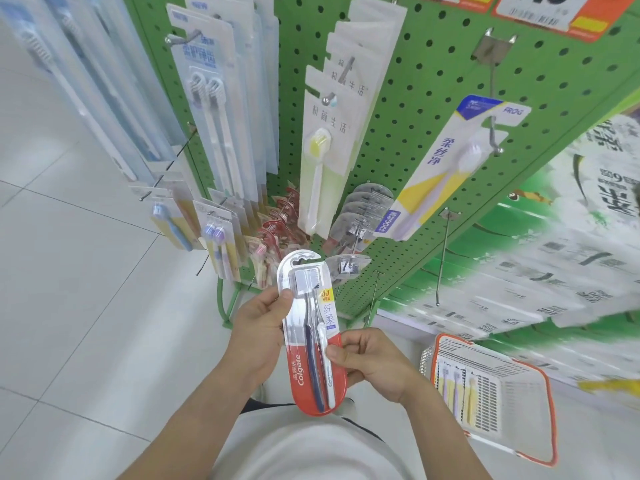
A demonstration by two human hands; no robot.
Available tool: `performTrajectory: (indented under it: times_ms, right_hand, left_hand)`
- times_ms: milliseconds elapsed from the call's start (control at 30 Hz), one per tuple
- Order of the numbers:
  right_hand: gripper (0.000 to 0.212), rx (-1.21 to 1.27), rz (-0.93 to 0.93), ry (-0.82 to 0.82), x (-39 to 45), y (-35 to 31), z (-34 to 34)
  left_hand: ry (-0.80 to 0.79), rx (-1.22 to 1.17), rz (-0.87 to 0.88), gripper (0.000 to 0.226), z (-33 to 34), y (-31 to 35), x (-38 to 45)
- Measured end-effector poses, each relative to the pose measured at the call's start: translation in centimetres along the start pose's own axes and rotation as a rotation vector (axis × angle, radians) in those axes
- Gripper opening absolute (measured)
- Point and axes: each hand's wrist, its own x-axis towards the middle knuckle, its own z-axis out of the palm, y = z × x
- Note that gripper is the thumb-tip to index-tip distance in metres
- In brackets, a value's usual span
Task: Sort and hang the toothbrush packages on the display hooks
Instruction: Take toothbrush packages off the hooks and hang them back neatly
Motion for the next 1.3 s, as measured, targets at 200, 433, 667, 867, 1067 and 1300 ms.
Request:
performTrajectory:
  times_ms: [200,433,667,867,1067,1300]
  right_hand:
    - [0.027,0.05,-0.058,-0.013,0.0,0.1,0.0]
    - [0.014,0.11,-0.126,0.005,0.0,0.6,-0.1]
    - [0.017,0.135,-0.123,0.052,0.0,0.6,0.2]
    - [0.017,0.137,-0.104,0.059,-0.4,1.0,0.4]
    - [0.018,0.105,-0.132,0.154,-0.5,1.7,1.2]
    - [0.008,-0.157,-0.286,0.301,-0.6,1.9,5.6]
  left_hand:
    - [0.039,0.005,0.001,0.024,0.0,-0.1,0.0]
    - [0.058,0.111,0.016,0.022,0.1,-0.1,-0.1]
    - [-0.087,0.442,-0.124,0.019,-0.9,0.0,-0.9]
    - [-0.058,0.447,-0.164,0.018,-1.3,-0.5,-1.0]
    - [0.121,0.646,-0.029,0.035,-1.7,-1.2,-1.4]
    - [-0.105,0.526,-0.045,0.037,-1.8,-2.2,-2.8]
